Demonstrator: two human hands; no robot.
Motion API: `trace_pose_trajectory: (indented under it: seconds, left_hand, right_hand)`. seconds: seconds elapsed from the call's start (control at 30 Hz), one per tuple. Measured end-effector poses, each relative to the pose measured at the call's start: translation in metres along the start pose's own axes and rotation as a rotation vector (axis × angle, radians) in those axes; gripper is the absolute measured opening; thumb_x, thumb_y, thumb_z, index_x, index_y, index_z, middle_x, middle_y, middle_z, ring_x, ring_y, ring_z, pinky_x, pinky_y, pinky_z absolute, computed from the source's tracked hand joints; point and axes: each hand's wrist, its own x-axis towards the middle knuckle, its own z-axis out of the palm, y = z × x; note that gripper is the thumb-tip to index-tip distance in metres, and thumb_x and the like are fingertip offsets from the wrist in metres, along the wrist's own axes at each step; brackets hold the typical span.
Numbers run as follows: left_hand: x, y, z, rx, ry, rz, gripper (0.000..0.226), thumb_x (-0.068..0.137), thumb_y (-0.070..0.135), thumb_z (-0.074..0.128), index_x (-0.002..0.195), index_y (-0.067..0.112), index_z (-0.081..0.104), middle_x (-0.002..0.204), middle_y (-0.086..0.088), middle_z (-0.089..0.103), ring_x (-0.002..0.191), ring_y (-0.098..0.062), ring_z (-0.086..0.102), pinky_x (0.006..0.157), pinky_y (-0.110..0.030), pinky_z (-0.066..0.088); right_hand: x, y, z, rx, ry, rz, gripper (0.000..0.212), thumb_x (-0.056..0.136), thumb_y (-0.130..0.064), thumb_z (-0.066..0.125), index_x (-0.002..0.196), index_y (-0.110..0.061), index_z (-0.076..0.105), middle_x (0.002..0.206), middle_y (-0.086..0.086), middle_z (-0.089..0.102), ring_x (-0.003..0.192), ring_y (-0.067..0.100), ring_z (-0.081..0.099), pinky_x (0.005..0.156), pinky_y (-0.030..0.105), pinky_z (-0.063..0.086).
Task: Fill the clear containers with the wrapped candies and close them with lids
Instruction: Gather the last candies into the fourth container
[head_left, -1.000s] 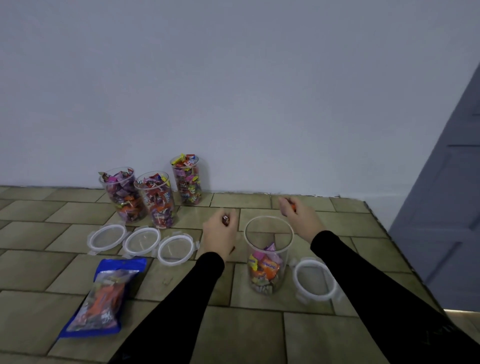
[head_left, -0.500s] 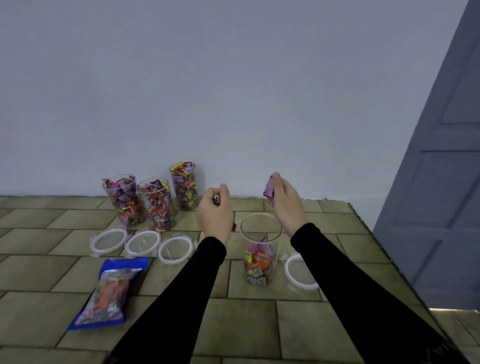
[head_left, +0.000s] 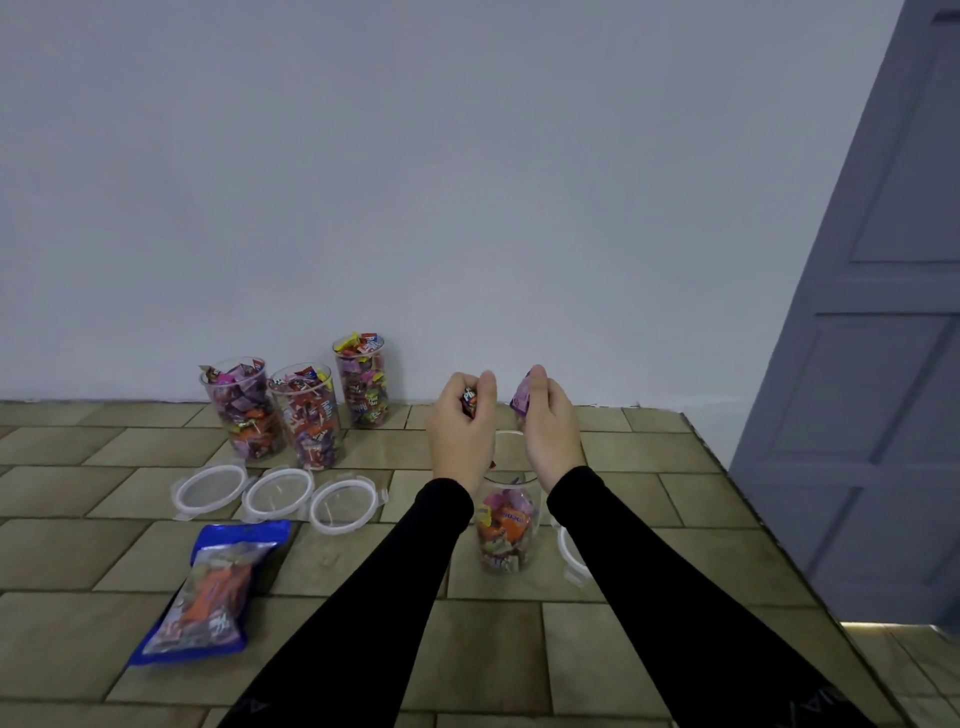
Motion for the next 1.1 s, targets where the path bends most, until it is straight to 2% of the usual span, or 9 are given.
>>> trace_pose_trajectory:
  seconds: [0.23,0.4,0.5,0.6,0.7,0.8,0.9,1.0,1.1]
  left_hand:
    - [0.002,-0.011,0.003,-0.101,-0.107,-0.071,0.031,0.098,0.028,0.052,0.070,0.017,0.052,0.058,0.003,0.046,0.055,-0.014,0.042,0.056,-0.030,0.039]
    - [0.002,-0.016,0.000,-0.148,-0.136,-0.068,0.035,0.098,0.022,0.053,0.063,0.015,0.054,0.058,-0.001,0.047,0.058,-0.015,0.042,0.060,-0.030,0.036]
    - [0.003,-0.018,0.001,-0.198,-0.158,-0.096,0.037,0.099,0.018,0.050,0.067,0.009,0.064,0.064,0.003,0.061,0.063,-0.011,0.052,0.063,-0.026,0.040]
    - [0.000,-0.017,-0.001,-0.253,-0.199,-0.131,0.041,0.096,0.030,0.047,0.066,0.014,0.070,0.077,-0.002,0.071,0.064,-0.016,0.059,0.062,-0.028,0.045]
    - [-0.002,-0.026,-0.004,-0.242,-0.169,-0.085,0.043,0.095,0.035,0.040,0.078,0.012,0.072,0.084,-0.002,0.073,0.085,-0.018,0.065,0.080,-0.027,0.049]
    - [-0.004,-0.036,-0.008,-0.322,-0.220,-0.281,0.053,0.096,0.051,0.036,0.093,0.009,0.068,0.094,-0.008,0.072,0.088,-0.022,0.065,0.077,-0.031,0.049]
    - [-0.011,-0.043,-0.010,-0.441,-0.293,-0.593,0.074,0.093,0.064,0.028,0.095,0.003,0.069,0.098,-0.015,0.073,0.093,-0.033,0.065,0.079,-0.040,0.052]
    - [-0.016,-0.047,-0.008,-0.475,-0.283,-0.658,0.091,0.086,0.075,0.028,0.104,-0.004,0.069,0.107,-0.019,0.071,0.105,-0.035,0.065,0.077,-0.037,0.053]
    - [-0.018,-0.046,-0.007,-0.478,-0.230,-0.677,0.096,0.078,0.082,0.033,0.109,-0.001,0.069,0.110,-0.021,0.069,0.111,-0.038,0.062,0.084,-0.041,0.052]
  right_hand:
    - [0.002,0.000,0.000,0.000,0.026,0.037,0.045,0.102,-0.041,0.033,0.066,-0.016,0.042,0.064,-0.004,0.043,0.063,0.015,0.042,0.070,0.029,0.037]
    - [0.004,0.005,0.002,0.015,0.047,0.054,0.045,0.101,-0.043,0.033,0.067,-0.015,0.042,0.065,-0.003,0.042,0.066,0.017,0.042,0.069,0.031,0.037]
    - [0.006,0.007,0.003,0.027,0.047,0.036,0.046,0.101,-0.043,0.034,0.064,-0.016,0.042,0.063,-0.005,0.044,0.065,0.017,0.043,0.070,0.034,0.039]
    - [0.005,0.007,0.003,0.042,0.041,0.038,0.045,0.101,-0.041,0.036,0.064,-0.016,0.041,0.063,-0.005,0.043,0.065,0.016,0.042,0.070,0.032,0.039]
    - [0.003,0.003,0.002,0.074,0.034,0.064,0.039,0.099,-0.026,0.038,0.062,-0.013,0.041,0.064,-0.001,0.043,0.061,0.015,0.039,0.064,0.027,0.034]
    - [-0.001,-0.002,0.000,0.163,-0.012,0.065,0.033,0.092,-0.005,0.036,0.060,-0.007,0.043,0.064,0.006,0.044,0.053,0.011,0.039,0.054,0.021,0.033]
    - [-0.002,-0.002,0.000,0.171,-0.042,0.096,0.026,0.090,-0.003,0.039,0.066,-0.003,0.049,0.065,0.011,0.048,0.055,0.016,0.043,0.049,0.021,0.035]
    - [-0.002,-0.006,0.000,0.174,-0.046,0.134,0.022,0.087,0.002,0.043,0.068,-0.003,0.054,0.063,0.010,0.051,0.052,0.015,0.048,0.048,0.022,0.036]
    - [-0.008,-0.017,-0.004,0.217,-0.112,0.184,0.022,0.085,0.007,0.041,0.070,-0.001,0.055,0.064,0.010,0.052,0.042,0.008,0.051,0.040,0.015,0.037]
